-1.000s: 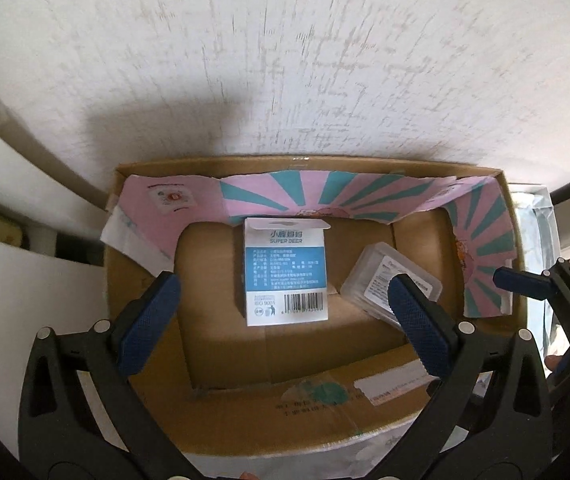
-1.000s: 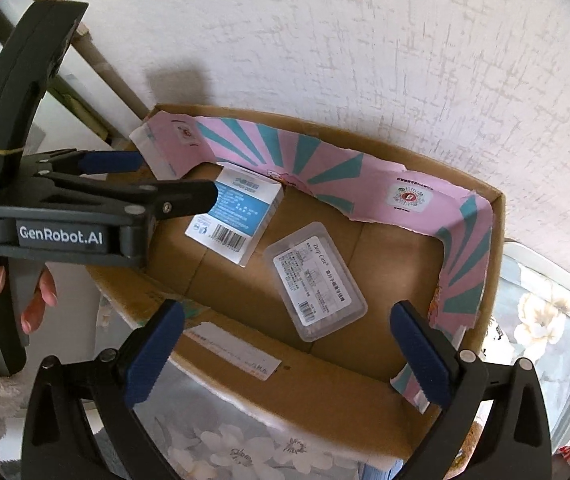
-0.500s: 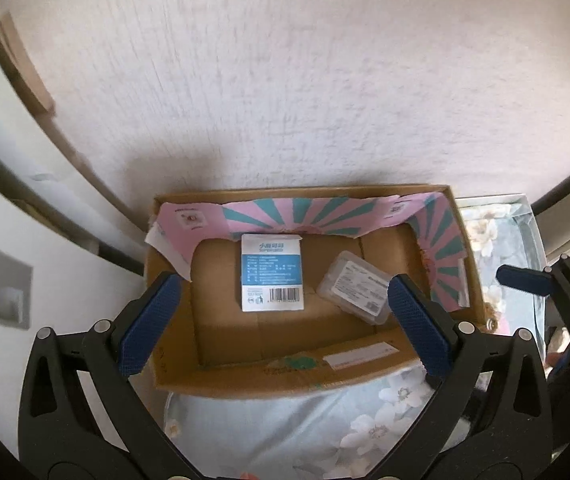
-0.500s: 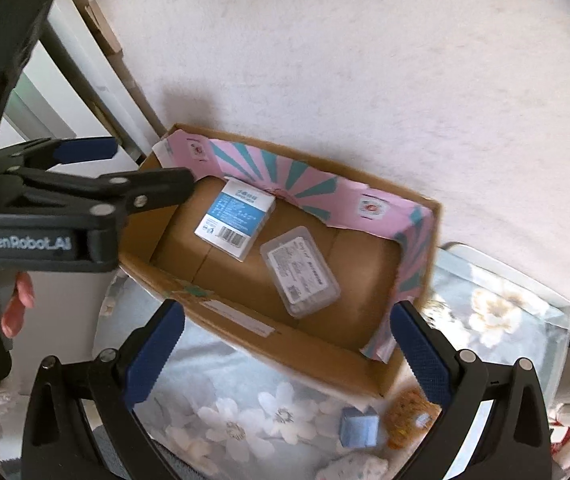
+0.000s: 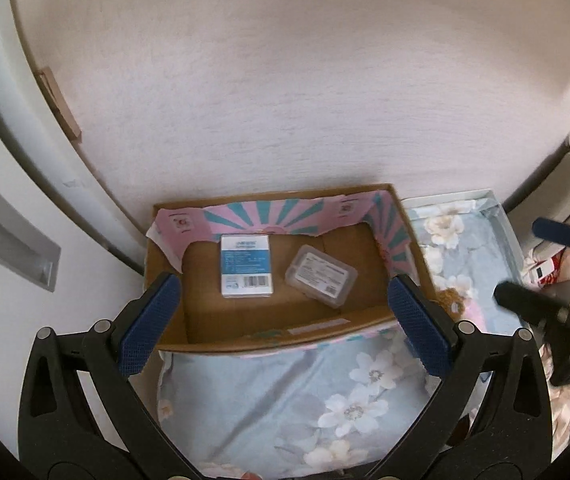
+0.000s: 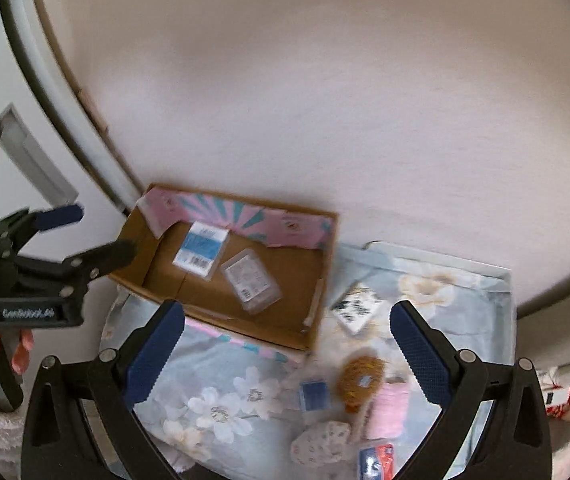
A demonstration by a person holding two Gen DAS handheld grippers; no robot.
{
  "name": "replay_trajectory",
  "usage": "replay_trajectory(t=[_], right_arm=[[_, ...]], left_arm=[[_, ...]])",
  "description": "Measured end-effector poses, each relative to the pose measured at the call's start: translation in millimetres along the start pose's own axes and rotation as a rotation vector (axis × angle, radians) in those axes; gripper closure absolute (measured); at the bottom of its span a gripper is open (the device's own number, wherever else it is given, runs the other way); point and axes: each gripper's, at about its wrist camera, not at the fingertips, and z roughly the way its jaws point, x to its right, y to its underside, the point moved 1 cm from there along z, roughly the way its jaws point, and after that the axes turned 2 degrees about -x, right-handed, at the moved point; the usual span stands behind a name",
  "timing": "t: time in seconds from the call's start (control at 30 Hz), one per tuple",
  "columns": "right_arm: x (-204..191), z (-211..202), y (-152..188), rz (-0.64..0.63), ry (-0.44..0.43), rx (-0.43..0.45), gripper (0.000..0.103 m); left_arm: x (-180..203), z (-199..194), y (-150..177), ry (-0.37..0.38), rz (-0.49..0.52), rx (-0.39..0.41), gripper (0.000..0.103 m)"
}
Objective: Organize objects
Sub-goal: 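Open both tools and withdraw them back over the tray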
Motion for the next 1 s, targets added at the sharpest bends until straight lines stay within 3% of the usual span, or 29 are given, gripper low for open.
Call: replay_trajectory(t=[0.33,0.57,0.8,0.83,1.0], right_arm=[[43,-50,32,-0.003,0.065,0.119,0.0],[77,-45,65,-0.071,-0.014,0.11,0.0],[110,-32,97,-0.172,-0.084,0.072,0.0],[116,-29,104,-0.288,-0.181,0.123,0.0],[133,-9,117,-0.391,-0.222,0.092,0.0]], left_arm=[[36,-40,22,-0.018,0.026,0.136,0.0],[77,-38,49,0.007,0.015,0.149,0.0],[126,-9,83,0.02,0.0,0.098,0.0],[132,-4,88,0.016,-0.002,0.084,0.0],[163,16,115,0.03,-0.033,0.051,0.0]])
